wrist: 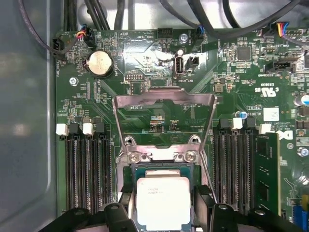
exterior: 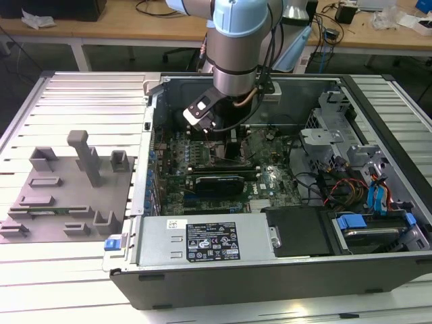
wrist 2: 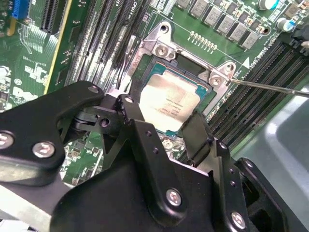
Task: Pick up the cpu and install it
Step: 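Place the cpu into insertion slot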
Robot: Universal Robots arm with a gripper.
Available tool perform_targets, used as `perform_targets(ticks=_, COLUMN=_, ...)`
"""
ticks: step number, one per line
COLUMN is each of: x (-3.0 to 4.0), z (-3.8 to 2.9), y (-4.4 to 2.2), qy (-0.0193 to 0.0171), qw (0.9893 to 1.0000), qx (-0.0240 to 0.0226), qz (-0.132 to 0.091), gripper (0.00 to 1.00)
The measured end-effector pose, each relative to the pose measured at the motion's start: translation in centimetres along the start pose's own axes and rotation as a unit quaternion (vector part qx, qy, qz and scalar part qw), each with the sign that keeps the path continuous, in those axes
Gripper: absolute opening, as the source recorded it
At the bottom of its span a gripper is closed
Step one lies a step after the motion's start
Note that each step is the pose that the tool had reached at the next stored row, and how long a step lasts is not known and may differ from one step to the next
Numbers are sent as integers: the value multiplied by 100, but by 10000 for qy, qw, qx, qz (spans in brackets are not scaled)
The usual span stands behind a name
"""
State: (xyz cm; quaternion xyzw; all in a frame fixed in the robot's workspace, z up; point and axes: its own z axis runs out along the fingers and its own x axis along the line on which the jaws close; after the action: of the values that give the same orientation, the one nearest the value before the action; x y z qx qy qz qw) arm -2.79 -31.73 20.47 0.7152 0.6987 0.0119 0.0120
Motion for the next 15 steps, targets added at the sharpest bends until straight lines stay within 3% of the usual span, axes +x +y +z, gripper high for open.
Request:
perform_targets(ticks=2, x=0, z=-70, y=2, qy=-1, qw=10000, qx=0, qz=0, gripper=61)
perform_targets(ticks=10, x=0, z=-86, y=3, qy=0, qw=10000, qx=0, qz=0, gripper=59)
perform_targets(ticks=11, x=0, z=-86, y=3, qy=0, qw=10000, qx=0, qz=0, gripper=53)
perform_targets(ticks=12, x=0, z=-88, y=3, qy=0, qw=10000, qx=0, qz=0, gripper=53)
perform_targets(ticks=14, x=0, z=-91, y=3, qy=0, qw=10000, qx=0, qz=0, gripper=35)
perform_targets(ticks=15, x=0, z=-93, y=3, qy=0, qw=10000, qx=0, qz=0, gripper=35)
